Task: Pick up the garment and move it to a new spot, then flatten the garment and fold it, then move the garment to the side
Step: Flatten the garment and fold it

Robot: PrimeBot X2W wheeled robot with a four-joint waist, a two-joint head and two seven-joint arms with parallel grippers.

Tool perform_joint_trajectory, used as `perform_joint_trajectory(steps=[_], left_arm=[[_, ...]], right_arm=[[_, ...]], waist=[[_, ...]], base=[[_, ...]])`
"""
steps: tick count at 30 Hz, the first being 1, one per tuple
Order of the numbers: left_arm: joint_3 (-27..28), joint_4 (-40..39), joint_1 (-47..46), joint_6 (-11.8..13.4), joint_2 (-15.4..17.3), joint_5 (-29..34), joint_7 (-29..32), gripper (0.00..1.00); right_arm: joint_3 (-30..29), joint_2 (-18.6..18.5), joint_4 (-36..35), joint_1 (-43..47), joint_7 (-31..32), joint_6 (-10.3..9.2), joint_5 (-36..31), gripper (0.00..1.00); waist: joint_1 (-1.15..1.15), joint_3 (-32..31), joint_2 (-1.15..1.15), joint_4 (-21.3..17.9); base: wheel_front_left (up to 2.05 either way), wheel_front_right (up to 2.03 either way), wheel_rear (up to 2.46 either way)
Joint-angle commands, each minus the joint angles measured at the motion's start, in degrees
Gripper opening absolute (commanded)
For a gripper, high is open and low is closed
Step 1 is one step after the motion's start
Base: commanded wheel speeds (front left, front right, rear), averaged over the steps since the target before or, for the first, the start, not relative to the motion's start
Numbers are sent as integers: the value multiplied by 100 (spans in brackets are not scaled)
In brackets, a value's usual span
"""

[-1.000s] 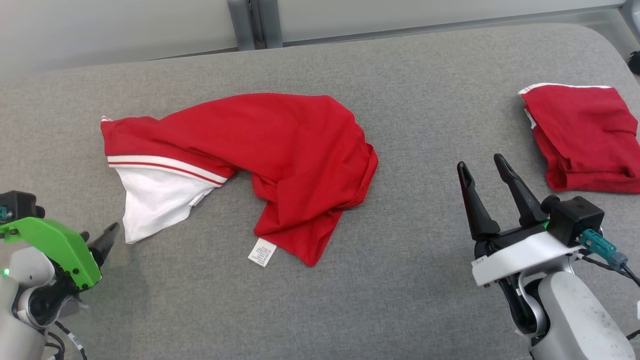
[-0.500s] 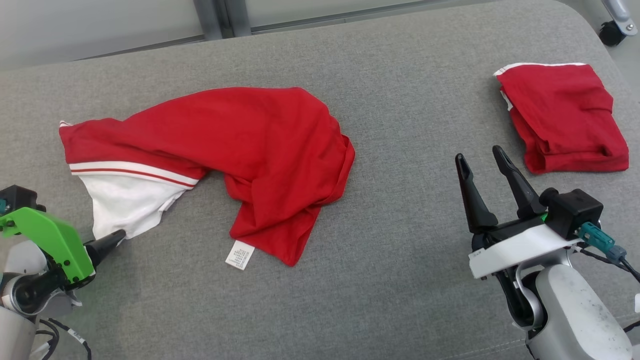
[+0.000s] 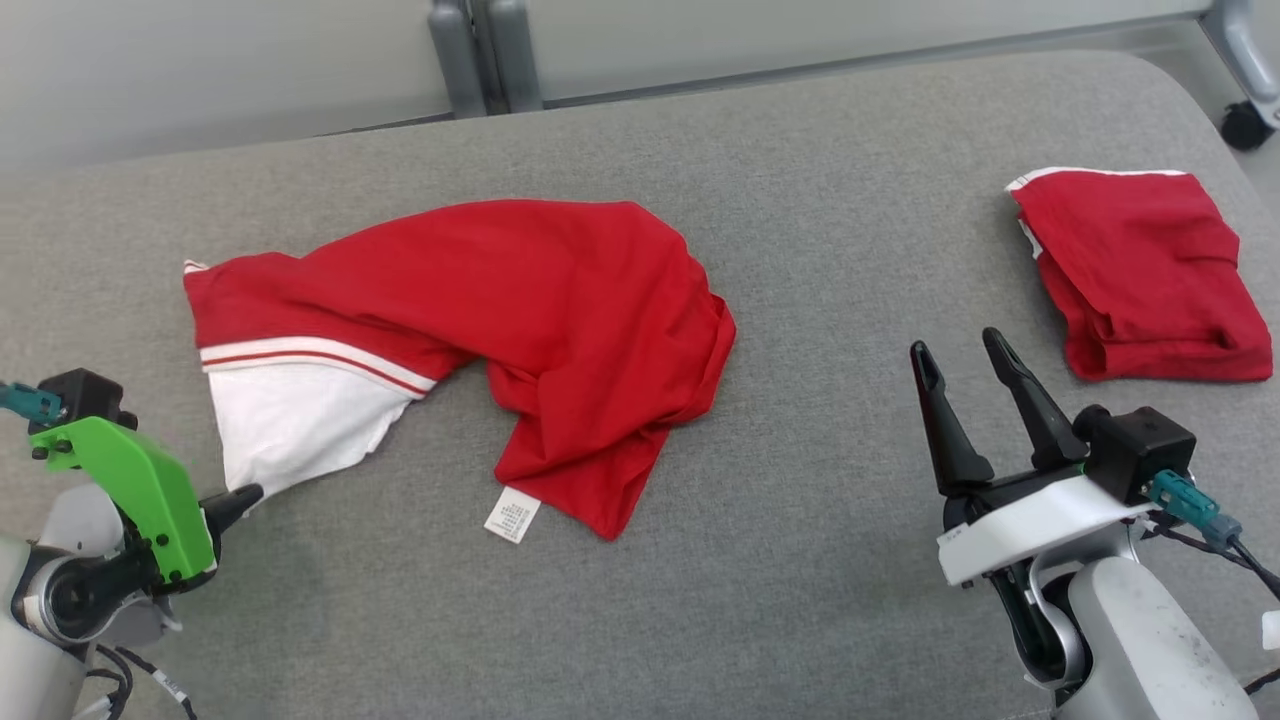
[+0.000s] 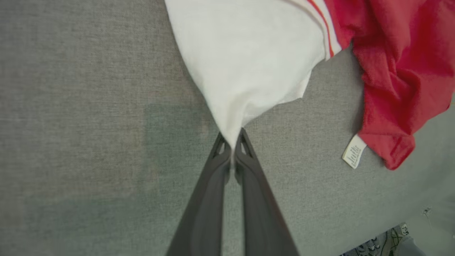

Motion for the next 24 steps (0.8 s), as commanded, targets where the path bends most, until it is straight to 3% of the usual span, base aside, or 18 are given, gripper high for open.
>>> perform_joint_trajectory(steps=[1,6,12,17,19,20,21,22,24], left_arm=[[-31,-155,195,-23,105,-45,99,0],[-67,-900,709,134,463,-130,356,0],[88,-1742,1574,508,816,-294,287,0],[137,-1896,2090,713,923,-161,-58,0],[145,-1841,2194,738,822,-91,-293,0],[128,-1806,2237,705,743,-57,-431,70],[145,-1757,2242,694,691,-27,-558,95],[154,-1699,2246,671,643,27,-686,100],[123,-1635,2234,620,603,218,-949,100]], right_arm=[[-12,-14,42,104,-16,-2,33,100],[-82,-34,108,235,-16,-2,66,100],[-217,-106,93,336,-16,-2,90,100],[-320,-173,117,395,-17,-2,87,100],[-347,-185,129,432,-17,-2,93,100],[-358,-196,135,442,-15,-2,98,100],[-364,-203,138,441,-6,-2,99,100],[-350,-199,138,440,18,-2,91,100],[-306,-196,126,446,62,-2,87,100]], waist=[[0,-336,0,330],[0,-511,0,540],[0,-532,0,605],[0,-561,0,582],[0,-592,0,576],[0,-610,0,579],[0,-626,0,583],[0,-651,0,587],[0,-691,0,594]], base=[[0,0,0],[0,0,0],[0,0,0],[0,0,0],[0,0,0],[0,0,0],[0,0,0],[0,0,0],[0,0,0]])
